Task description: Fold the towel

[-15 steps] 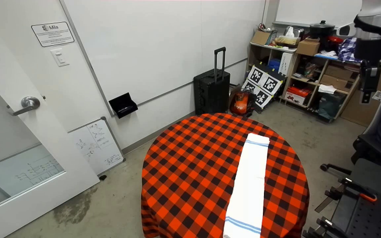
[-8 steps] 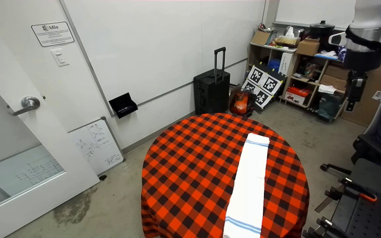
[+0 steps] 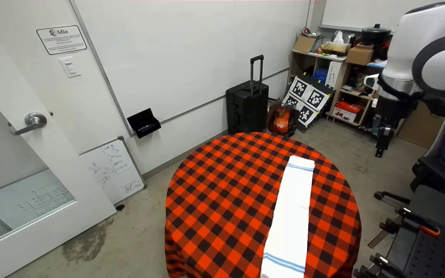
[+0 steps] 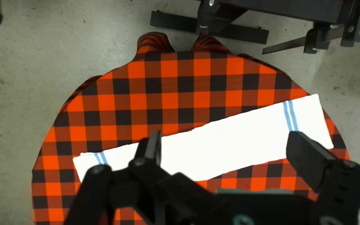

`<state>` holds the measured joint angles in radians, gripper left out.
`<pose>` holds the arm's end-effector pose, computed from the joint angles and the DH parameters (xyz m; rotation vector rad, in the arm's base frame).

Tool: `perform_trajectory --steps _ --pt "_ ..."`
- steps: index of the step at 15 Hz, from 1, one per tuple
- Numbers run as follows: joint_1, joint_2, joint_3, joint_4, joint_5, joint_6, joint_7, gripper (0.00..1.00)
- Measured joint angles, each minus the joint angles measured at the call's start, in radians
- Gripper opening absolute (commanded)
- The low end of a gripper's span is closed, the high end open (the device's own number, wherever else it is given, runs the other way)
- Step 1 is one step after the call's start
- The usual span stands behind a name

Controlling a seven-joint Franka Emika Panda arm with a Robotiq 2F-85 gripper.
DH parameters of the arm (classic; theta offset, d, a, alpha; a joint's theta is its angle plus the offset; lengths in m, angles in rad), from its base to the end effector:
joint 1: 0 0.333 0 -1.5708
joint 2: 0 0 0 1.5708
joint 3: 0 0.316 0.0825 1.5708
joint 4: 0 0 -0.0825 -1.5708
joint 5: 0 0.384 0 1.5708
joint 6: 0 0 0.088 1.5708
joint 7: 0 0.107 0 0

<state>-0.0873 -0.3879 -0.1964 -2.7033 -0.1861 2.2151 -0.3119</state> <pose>0.3572 -0.1054 0.3393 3.0888 0.2570 -0.1824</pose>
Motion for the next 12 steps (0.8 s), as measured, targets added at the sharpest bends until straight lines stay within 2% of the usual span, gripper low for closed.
perform_trajectory --steps 5,12 --pt "0.004 0.189 0.055 -0.013 0.005 0.256 0.105 1.00" --pt "0.014 0.469 0.115 0.033 -0.006 0.524 0.184 1.00"
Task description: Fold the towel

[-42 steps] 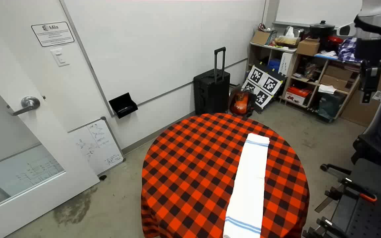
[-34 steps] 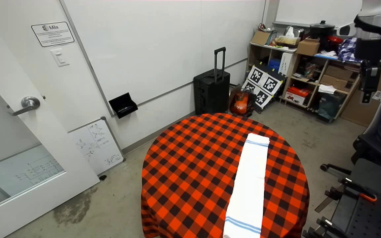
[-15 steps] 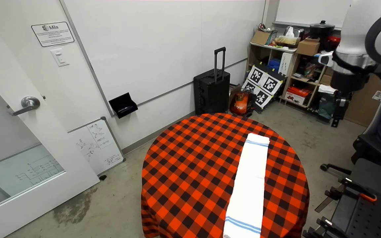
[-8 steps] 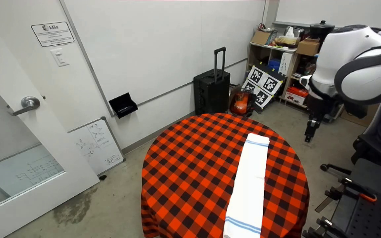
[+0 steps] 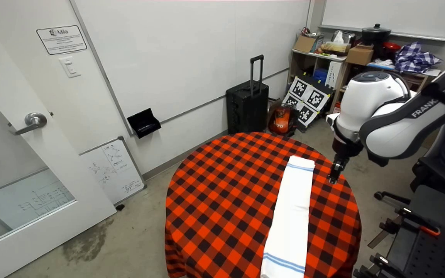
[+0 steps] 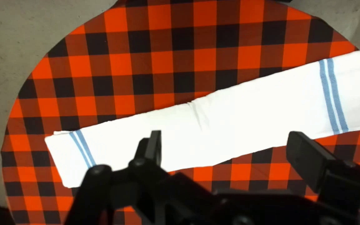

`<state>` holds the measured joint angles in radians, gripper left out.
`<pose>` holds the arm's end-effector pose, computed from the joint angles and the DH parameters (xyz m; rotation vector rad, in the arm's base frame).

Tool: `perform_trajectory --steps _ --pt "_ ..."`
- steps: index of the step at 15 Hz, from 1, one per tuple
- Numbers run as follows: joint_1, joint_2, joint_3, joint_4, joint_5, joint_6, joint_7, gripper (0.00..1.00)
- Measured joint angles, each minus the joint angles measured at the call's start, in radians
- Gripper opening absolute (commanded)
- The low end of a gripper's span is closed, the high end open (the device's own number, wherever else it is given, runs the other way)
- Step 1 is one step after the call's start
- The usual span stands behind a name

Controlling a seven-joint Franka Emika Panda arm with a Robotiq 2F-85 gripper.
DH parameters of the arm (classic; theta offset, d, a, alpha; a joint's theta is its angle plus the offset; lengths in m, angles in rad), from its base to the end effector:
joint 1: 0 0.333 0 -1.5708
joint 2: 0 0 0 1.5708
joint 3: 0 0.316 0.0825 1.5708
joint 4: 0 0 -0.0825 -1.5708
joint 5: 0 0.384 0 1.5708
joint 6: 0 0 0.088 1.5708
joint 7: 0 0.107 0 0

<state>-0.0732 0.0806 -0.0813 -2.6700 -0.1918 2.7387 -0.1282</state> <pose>0.4125 -0.0574 0.2095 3.0546 0.2309 -0.0358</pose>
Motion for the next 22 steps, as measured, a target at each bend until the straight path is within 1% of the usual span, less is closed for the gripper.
perform_trajectory --steps 4,6,9,12,17,22 --pt "0.026 0.170 -0.001 0.093 -0.028 0.088 0.060 1.00" --pt "0.058 0.255 -0.020 0.150 -0.048 0.122 0.114 1.00" --pt "0.109 0.388 -0.048 0.250 -0.048 0.150 0.163 1.00" --pt "0.138 0.516 -0.055 0.365 -0.041 0.154 0.186 1.00" --pt "0.149 0.719 -0.056 0.552 -0.030 0.154 0.187 1.00" --pt "0.147 0.879 -0.065 0.698 -0.019 0.151 0.187 1.00"
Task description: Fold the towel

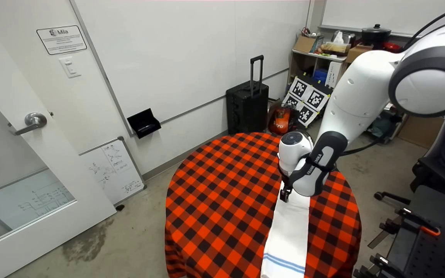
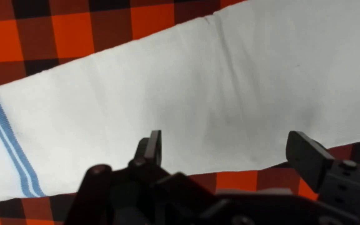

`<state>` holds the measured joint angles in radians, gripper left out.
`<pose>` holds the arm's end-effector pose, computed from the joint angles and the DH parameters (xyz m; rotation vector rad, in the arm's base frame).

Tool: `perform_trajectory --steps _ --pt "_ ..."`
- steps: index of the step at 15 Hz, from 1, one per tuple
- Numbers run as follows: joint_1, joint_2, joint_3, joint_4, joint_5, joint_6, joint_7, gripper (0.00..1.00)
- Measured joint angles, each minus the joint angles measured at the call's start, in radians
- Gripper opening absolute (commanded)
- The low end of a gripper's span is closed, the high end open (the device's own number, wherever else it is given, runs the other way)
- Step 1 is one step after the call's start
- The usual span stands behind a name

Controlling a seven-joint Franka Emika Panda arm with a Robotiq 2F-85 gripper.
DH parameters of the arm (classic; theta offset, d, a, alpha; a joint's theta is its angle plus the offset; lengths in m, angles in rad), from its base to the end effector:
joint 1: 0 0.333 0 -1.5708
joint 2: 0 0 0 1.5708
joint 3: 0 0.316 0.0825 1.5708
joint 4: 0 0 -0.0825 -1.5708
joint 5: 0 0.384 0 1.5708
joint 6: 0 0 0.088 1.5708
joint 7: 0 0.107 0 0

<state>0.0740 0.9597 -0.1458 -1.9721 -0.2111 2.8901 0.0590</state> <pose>0.5504 -0.0353 -0.0187 2.9657 0.1998 -0.0664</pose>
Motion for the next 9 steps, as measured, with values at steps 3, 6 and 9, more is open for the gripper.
perform_trajectory --steps 3,6,9 --pt "-0.002 0.068 -0.004 0.066 0.018 -0.004 0.000 1.00" --pt "-0.005 0.117 -0.004 0.117 0.034 -0.013 0.000 0.72" --pt "-0.007 0.147 -0.004 0.158 0.042 -0.032 0.000 0.51"
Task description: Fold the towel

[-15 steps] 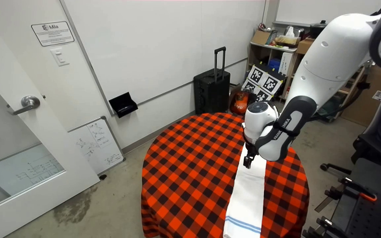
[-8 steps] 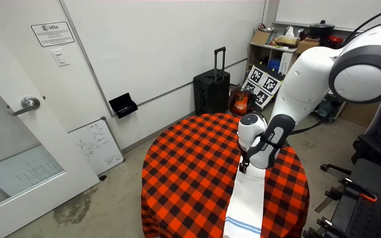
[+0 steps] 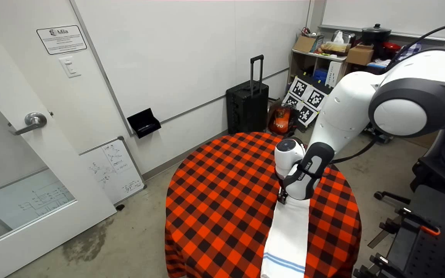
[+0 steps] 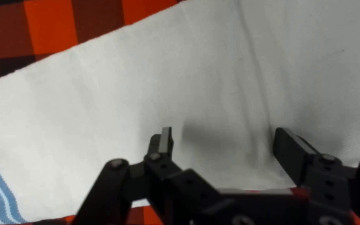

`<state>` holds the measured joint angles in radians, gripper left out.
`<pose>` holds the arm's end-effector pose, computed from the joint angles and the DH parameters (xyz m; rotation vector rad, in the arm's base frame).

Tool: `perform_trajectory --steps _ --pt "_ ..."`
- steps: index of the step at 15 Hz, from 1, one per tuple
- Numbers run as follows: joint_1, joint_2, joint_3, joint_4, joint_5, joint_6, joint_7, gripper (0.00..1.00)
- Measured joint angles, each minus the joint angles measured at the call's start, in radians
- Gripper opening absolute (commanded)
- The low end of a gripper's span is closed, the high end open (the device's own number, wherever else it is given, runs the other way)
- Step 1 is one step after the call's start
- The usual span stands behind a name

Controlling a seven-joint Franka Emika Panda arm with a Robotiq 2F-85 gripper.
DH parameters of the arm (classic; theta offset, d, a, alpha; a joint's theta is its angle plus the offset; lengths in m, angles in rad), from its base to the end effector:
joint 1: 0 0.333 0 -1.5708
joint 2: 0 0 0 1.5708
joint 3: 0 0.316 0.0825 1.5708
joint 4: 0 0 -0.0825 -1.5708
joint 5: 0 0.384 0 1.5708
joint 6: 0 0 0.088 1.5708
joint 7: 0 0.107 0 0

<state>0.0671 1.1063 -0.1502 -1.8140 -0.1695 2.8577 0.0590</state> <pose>0.5664 -0.0446 -0.0633 2.9580 0.1493 -0.0945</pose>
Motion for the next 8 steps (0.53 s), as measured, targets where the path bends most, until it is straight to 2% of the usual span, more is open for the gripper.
perform_trajectory --steps 6,8 --pt "0.000 0.026 0.000 0.049 0.003 -0.034 -0.001 0.04" --pt "0.001 0.027 0.000 0.057 0.003 -0.046 -0.001 0.00"
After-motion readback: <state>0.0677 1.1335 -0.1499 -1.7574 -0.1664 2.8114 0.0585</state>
